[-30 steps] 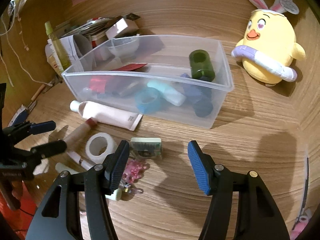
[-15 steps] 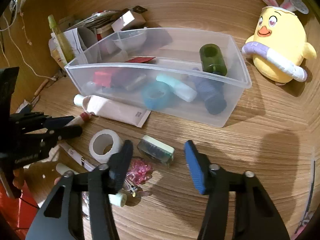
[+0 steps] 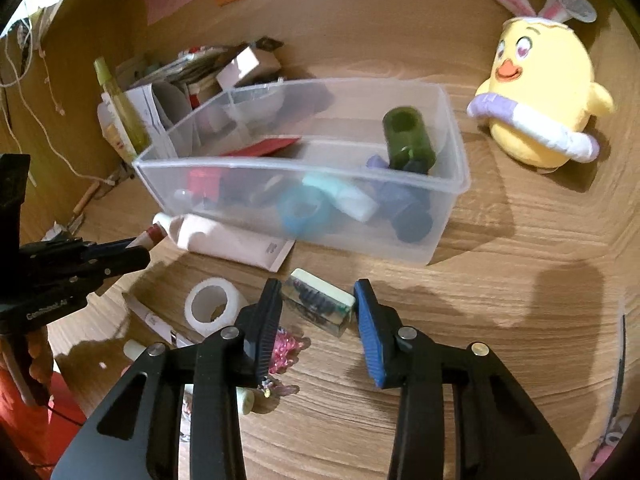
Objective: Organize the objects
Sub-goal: 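Carry the white tube into the bin with the left gripper while the right drops the green-lidded box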
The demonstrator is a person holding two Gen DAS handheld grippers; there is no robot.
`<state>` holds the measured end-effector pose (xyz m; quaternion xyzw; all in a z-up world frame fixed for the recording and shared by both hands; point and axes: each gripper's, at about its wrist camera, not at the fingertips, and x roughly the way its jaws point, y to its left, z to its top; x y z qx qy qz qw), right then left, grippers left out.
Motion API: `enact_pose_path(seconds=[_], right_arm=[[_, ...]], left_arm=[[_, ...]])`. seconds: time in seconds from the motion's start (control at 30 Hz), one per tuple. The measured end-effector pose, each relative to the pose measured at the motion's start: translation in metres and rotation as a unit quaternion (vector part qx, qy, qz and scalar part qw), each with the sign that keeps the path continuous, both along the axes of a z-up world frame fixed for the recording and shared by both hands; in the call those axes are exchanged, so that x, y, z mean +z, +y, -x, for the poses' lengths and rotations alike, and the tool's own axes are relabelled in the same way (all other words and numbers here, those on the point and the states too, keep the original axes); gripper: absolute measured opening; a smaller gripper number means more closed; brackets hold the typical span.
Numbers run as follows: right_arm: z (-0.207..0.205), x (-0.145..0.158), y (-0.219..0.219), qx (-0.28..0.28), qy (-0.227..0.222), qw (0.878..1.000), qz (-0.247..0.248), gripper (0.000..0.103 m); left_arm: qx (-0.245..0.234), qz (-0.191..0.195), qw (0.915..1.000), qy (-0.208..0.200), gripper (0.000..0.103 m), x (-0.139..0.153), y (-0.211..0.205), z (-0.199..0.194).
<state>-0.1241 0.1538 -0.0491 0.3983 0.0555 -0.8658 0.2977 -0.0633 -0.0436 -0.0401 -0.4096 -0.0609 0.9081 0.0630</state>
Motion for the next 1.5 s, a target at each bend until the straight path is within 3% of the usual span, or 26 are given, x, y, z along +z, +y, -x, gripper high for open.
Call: enact_pose_path(seconds=[0.5, 0.93, 1.23, 1.5], right_arm=[[-0.004, 0.046, 0.009, -0.008, 0.053, 0.998, 0.036, 0.034], [0.014, 0.081, 0.013, -0.015, 0.098, 0.993, 0.061, 0.034], [0.037, 0.084, 0.007, -0.018, 0.101, 0.993, 0.058, 0.034], [0.060, 0.070, 0.000, -0.023, 0.080, 0.995, 0.049, 0.034]], left_arm=[[0.002, -0.013, 0.9973, 0.072, 0.014, 0.047, 0.011, 0.002], [0.017, -0.025, 0.9943, 0.102, 0.014, 0.073, 0.005, 0.024], [0.035, -0.025, 0.9939, 0.102, 0.014, 0.077, -0.007, 0.048], [0.049, -0.031, 0.9956, 0.073, 0.014, 0.063, -0.020, 0.075]])
